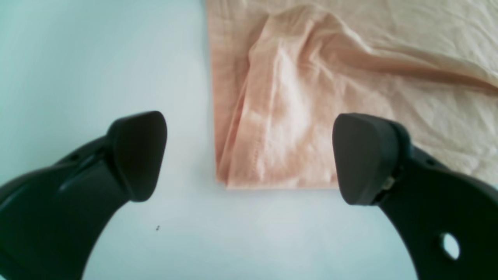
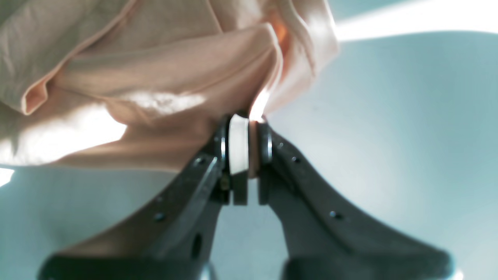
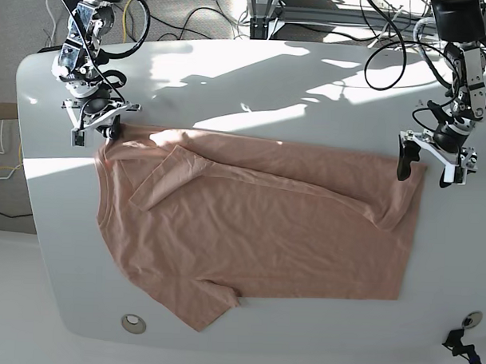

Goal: Fold the T-shirt properly
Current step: 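Release the shirt and raise both grippers back toward the collar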

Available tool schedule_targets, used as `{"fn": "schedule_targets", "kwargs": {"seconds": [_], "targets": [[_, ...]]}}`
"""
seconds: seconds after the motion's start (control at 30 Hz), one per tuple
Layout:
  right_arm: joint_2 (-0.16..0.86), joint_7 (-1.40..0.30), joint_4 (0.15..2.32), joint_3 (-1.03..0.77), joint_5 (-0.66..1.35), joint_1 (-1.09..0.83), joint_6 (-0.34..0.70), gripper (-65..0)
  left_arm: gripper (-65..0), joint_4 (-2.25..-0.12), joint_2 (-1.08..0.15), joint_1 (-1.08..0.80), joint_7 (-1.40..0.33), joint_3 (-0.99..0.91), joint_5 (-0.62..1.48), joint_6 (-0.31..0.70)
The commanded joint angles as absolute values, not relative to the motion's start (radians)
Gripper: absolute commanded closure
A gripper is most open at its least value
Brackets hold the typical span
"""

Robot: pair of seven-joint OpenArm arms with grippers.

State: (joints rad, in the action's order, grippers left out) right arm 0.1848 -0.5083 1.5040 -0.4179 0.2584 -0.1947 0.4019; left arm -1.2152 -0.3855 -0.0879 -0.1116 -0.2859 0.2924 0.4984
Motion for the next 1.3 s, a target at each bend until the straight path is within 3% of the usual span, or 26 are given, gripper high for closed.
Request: {"fn": "schedule_targets", "kwargs": {"seconds": [0.0, 0.73, 0.87, 1.07, 1.13, 1.27], "targets": [[0.191, -0.530, 1.512, -0.417, 0.257, -0.193, 0.410, 0.0, -65.0, -1.190, -0.403, -0.068, -0.090, -0.292, 0.306, 0.521], [0.189, -0.530, 1.512, -0.417, 0.257, -0.194, 0.410, 0.0, -63.5, -1.109, -0.400, -0.036, -0.087, -0.228, 0.305, 0.542], [0.189, -0.530, 1.512, -0.417, 0.257, -0.193, 0.410, 0.0, -33.9, -1.107, -0.400, -0.036, -0.087, -0.228, 0.305, 0.542], [0.171, -0.530, 1.512, -0.417, 0.255, -0.193, 0.410, 0.0, -11.3, -1.107, -0.400, -0.038, -0.087, -0.231, 0.305, 0.541], [0.171, -0.532, 1.514, -0.417, 0.257, -0.194, 0.410, 0.0, -8.2, -1.107, -0.400, -0.042, -0.087, -0.232, 0.306, 0.541], [0.170, -0.533, 1.514, -0.417, 0.257, -0.203, 0.410, 0.0, -8.2, -1.107, -0.400, -0.059, -0.087, -0.234, 0.306, 0.542]]}}
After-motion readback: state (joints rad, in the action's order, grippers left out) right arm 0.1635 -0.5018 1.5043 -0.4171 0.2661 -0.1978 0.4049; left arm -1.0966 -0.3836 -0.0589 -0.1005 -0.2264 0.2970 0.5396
